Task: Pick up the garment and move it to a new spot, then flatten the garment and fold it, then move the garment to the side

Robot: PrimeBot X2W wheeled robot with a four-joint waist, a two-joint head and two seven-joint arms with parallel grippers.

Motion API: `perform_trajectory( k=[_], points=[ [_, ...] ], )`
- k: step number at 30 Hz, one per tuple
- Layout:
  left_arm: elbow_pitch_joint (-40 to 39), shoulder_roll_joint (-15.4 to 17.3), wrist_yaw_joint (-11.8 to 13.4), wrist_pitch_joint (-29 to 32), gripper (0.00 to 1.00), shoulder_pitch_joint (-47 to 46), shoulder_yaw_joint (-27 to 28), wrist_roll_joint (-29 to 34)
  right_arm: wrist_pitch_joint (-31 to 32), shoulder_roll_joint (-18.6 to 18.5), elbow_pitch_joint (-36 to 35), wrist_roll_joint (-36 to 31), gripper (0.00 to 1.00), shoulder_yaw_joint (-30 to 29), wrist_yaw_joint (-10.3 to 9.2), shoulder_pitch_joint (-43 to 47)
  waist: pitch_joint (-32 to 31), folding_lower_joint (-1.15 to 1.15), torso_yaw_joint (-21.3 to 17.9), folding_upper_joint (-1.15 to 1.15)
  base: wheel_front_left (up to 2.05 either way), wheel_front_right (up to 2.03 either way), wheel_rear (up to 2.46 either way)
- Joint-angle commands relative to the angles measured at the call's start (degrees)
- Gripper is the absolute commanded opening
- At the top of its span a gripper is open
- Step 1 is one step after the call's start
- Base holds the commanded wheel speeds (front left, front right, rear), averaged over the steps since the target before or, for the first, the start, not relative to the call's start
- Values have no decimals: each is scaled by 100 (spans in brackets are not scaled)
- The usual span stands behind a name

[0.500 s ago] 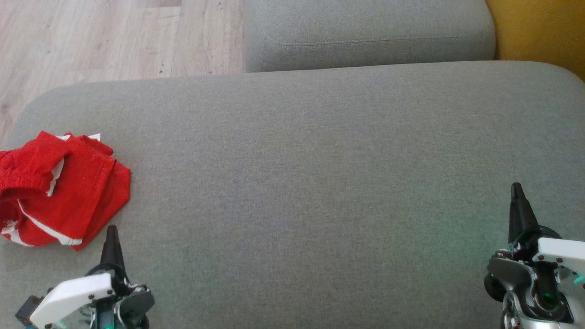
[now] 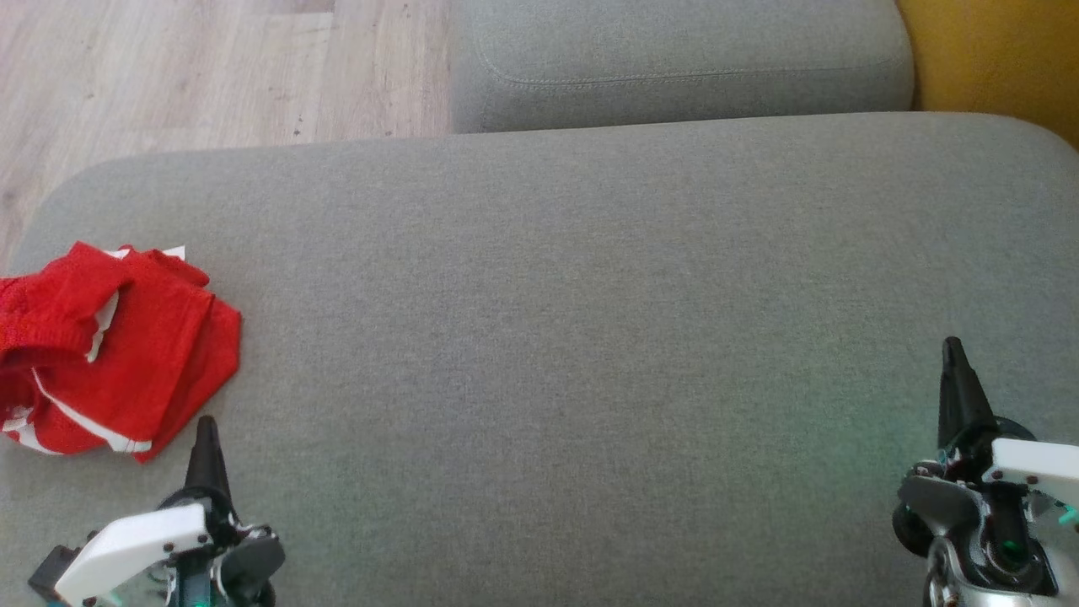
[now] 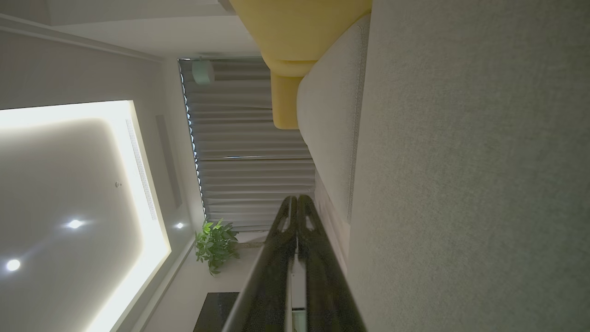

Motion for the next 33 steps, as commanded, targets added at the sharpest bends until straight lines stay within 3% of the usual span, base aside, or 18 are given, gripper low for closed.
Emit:
perform_trajectory(
  k=[1,29,30,33],
  points=[
    [-213,30,-37,41,0,-285,206,-30,38,-28,-222,40,0,118,22,-103,0,0,0,0,0,0,0],
    [-213,30,-37,41,0,-285,206,-31,38,-28,-222,41,0,118,22,-103,0,0,0,0,0,0,0],
    [-213,30,-37,41,100,-285,206,-31,38,-28,-222,41,100,118,22,-103,0,0,0,0,0,0,0],
    [199,-8,7,-3,100,70,-33,1,-1,15,221,-2,100,5,-1,47,0,0,0,0,0,0,0]
  ],
)
